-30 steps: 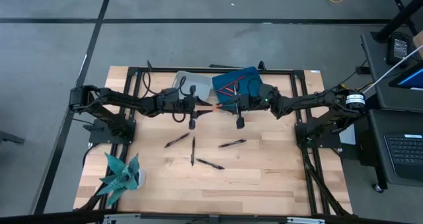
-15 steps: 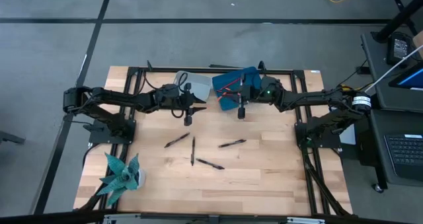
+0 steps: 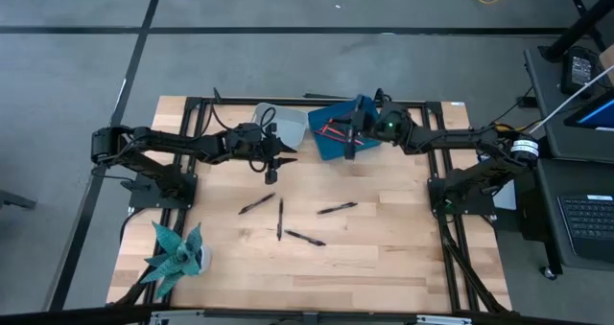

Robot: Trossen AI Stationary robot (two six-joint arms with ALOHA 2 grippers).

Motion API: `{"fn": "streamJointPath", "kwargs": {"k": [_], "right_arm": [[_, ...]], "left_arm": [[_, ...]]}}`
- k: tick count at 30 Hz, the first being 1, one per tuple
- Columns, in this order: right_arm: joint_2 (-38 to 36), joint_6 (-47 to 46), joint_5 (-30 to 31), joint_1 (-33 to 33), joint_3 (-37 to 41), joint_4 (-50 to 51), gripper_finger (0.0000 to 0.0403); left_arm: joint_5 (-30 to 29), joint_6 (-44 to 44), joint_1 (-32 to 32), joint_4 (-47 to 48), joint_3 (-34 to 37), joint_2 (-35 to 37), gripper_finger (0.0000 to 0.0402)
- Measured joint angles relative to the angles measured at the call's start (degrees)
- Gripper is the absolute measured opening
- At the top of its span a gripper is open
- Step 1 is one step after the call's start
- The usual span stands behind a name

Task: Sort pens & pencils
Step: Put the orange pencil into the blue bin

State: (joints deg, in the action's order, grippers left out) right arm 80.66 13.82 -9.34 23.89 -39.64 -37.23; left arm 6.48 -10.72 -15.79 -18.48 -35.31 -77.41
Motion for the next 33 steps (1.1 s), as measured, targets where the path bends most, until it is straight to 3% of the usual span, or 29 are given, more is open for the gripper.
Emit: {"fn": "streamJointPath", "kwargs": {"k": [18, 24, 33], "right_arm": [[0.0, 4.7, 18.2, 0.8, 0.0, 4.5, 0.0027], [-0.1, 4.9, 18.8, 0.8, 0.0, 5.5, 0.0027], [-6.8, 5.5, 17.7, 0.8, 0.0, 18.6, 0.0027]], "left_arm": [[0.0, -0.4, 0.0, 0.0, 0.0, 0.0, 0.0107], [0.0, -0.4, 0.0, 0.0, 0.0, 0.0, 0.0107], [0.0, -0.4, 0.0, 0.0, 0.0, 0.0, 0.0106]]}}
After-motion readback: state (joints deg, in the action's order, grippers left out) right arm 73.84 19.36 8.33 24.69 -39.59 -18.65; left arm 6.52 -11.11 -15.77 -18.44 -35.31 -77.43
